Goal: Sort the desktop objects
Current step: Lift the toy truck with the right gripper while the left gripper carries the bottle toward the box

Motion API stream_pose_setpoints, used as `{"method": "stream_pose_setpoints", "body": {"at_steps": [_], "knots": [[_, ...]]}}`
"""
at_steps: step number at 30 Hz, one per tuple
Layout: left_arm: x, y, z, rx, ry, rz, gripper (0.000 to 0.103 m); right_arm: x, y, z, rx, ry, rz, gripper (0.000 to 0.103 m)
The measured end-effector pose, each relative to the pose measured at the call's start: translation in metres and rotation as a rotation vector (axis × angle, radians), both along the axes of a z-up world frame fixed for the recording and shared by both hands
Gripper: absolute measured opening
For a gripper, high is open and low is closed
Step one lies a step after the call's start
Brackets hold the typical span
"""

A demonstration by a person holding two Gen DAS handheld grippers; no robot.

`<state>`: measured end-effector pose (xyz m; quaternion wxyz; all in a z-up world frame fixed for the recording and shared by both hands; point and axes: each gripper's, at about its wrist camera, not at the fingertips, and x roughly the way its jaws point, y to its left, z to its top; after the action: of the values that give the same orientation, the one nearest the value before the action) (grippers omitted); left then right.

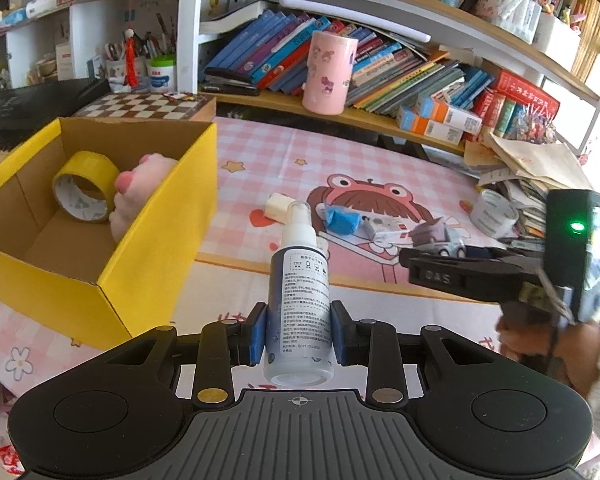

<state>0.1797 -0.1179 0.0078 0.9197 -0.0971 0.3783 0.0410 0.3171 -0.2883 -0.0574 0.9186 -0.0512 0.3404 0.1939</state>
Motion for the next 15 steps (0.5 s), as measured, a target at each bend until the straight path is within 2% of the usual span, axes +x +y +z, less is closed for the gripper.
{"method": "stream_pose_setpoints", "body": {"at_steps": [4,9,15], "knots": [[0.000,0.000,-0.001,-0.020,0.002,-0.030,0.031,-0.021,-0.013,0.010,0.023,0.009,-0.026,0.061],[-0.003,0.001,-0.001,-0.041,-0.004,-0.064,0.031,-0.048,-0.030,0.021,0.106,0.079,-0.083,0.061],[-0.009,0.008,0.001,-0.068,-0.020,-0.098,0.031,-0.083,-0.035,0.031,0.105,0.085,-0.123,0.061]]}}
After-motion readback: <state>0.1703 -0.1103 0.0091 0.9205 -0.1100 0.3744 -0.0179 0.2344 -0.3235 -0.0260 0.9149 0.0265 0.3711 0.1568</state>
